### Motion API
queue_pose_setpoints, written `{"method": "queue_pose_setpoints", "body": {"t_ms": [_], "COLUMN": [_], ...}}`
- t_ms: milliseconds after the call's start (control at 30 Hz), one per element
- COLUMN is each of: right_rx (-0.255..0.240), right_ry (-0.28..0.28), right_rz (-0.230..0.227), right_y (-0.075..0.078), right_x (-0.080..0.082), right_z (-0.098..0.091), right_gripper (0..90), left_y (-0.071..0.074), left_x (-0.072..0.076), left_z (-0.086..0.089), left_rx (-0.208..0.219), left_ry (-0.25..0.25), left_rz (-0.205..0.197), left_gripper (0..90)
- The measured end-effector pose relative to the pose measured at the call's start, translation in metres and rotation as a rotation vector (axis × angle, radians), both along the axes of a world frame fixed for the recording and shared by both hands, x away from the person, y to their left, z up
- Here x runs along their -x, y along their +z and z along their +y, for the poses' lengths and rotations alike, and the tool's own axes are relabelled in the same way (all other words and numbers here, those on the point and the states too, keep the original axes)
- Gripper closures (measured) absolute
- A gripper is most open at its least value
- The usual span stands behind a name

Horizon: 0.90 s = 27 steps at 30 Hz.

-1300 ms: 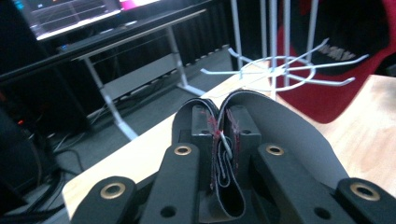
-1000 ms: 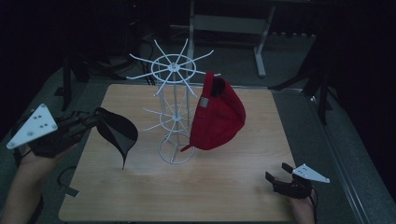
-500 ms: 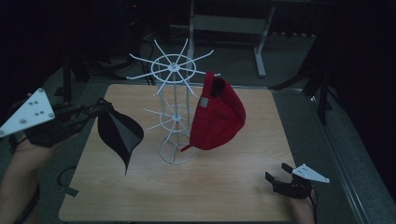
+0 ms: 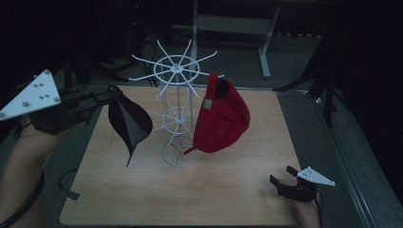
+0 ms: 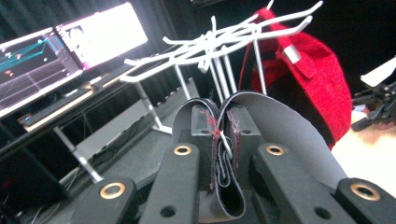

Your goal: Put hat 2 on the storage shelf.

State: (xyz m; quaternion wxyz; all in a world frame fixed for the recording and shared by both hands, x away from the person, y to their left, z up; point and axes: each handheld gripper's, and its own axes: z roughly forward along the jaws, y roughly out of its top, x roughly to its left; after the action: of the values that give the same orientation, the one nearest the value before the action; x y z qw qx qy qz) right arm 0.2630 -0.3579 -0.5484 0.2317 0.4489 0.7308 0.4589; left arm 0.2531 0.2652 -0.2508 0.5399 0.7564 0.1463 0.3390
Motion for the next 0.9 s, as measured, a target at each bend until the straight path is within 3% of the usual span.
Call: {"method": "queue_pose_setpoints", "body": {"t_ms": [467,667,900], "right_rx": [0.001,0.003,0.000], "right_ry": [-0.001,-0.001,-0.001], "right_rz": [0.002,0.005,0.005], "right_y": [0.000,0.000,0.000], "right_x": [0.000,0.000,0.000], "right_z": [0.000,0.000,0.000], "right_gripper": [14.0,14.0,14.0], "left_y": [0.024,0.028,0.034], "left_x": [-0.007,-0.016,-0.021], "left_z": [-0.020,-0.028,-0.025], "left_rx": [0.006,-0.010,-0.012], "left_ry": [-0.047,-0.023,0.004], "left_rz": [-0.037,-0.036,-0.025], "left_gripper": [83.9,83.9,83.9]}}
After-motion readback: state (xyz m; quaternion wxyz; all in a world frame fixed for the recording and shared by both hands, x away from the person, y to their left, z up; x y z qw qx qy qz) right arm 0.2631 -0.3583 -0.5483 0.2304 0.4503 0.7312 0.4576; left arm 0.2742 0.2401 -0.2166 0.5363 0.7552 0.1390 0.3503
